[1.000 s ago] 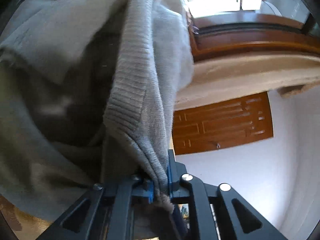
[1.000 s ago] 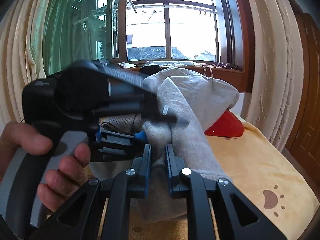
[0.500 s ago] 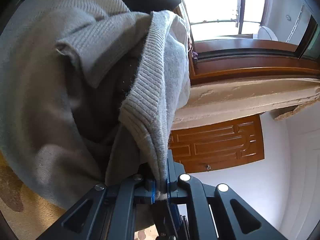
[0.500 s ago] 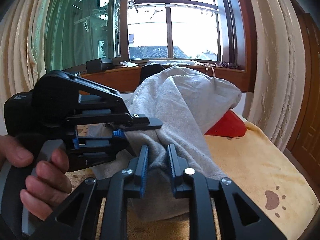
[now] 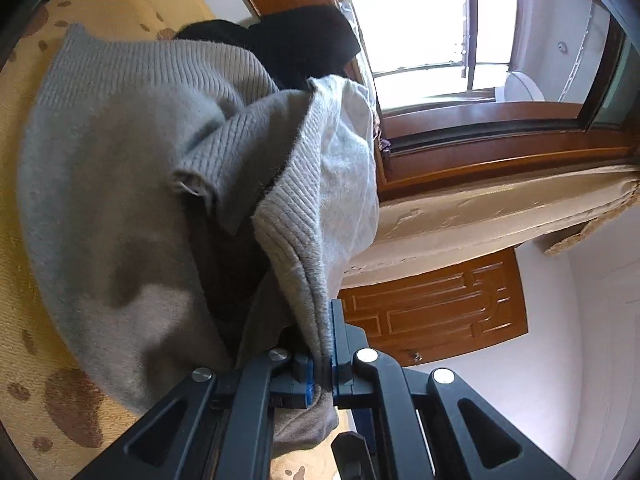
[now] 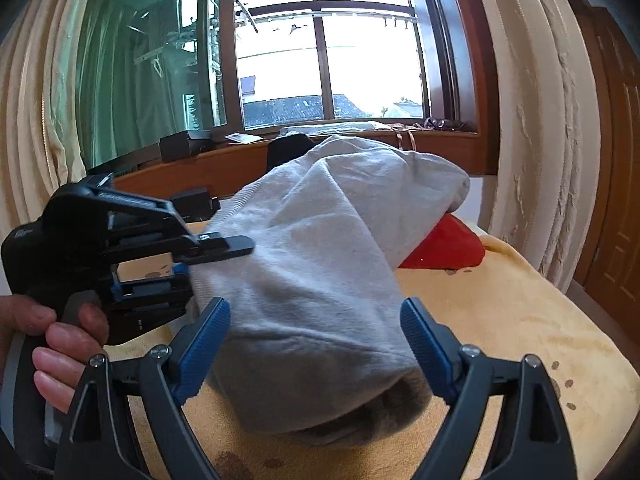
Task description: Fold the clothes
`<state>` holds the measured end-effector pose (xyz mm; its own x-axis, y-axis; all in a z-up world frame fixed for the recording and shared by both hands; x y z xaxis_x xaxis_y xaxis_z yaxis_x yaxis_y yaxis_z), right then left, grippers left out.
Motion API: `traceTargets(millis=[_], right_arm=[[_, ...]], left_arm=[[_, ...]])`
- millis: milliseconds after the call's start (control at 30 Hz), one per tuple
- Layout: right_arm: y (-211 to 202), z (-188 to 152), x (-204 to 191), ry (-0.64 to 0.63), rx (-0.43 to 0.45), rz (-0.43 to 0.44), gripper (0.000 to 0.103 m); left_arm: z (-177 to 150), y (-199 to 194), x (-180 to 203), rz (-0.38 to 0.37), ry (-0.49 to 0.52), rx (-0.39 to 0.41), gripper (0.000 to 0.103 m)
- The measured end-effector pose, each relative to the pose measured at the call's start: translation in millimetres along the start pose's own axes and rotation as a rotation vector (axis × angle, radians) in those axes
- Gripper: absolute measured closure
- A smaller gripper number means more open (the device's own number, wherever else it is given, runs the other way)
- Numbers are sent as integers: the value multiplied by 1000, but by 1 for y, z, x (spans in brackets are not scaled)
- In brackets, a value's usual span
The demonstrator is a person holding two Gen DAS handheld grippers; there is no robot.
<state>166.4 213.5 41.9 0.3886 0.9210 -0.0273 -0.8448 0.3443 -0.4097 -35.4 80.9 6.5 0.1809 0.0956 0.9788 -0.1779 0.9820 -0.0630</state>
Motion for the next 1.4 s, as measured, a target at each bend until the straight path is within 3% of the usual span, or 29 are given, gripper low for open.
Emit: traceTargets(millis=[167,500,733,867,1133,1267,1400], right_arm=[[2,1,8,39,-9,1,0],[3,1,12,56,-7,-5,0],[-1,5,31,122,8,26,0],[-8,29,51,143,3,67,0],[-18,96,53,-133,129,10,0],[3,118,28,-269,119,120,0],[31,124,-7,-350,50,253,0]], left_arm=[[5,-4,8,-20,13,41,97],[15,-57,36,1,159,131,97],[-11,-103,29,48,244,93,97],[-35,-137,23,98,318,64,97],[-75,-208,22,162,416,68,97],[-82,-256,18,211,394,127,97],[-84,-321,25,280,397,240,97]])
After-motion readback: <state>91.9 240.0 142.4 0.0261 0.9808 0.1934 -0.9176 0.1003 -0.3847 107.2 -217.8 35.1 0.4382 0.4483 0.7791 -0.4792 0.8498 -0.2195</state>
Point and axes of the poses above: each gripper's, at about its wrist camera, not at the fingertips, and y roughly the way its jaws point, x to its right, z to its top, the point moved 1 cm from there along y, roughly the way its jaws point, and after that the axes turned 10 degrees about -z, right-handed, at the moved point
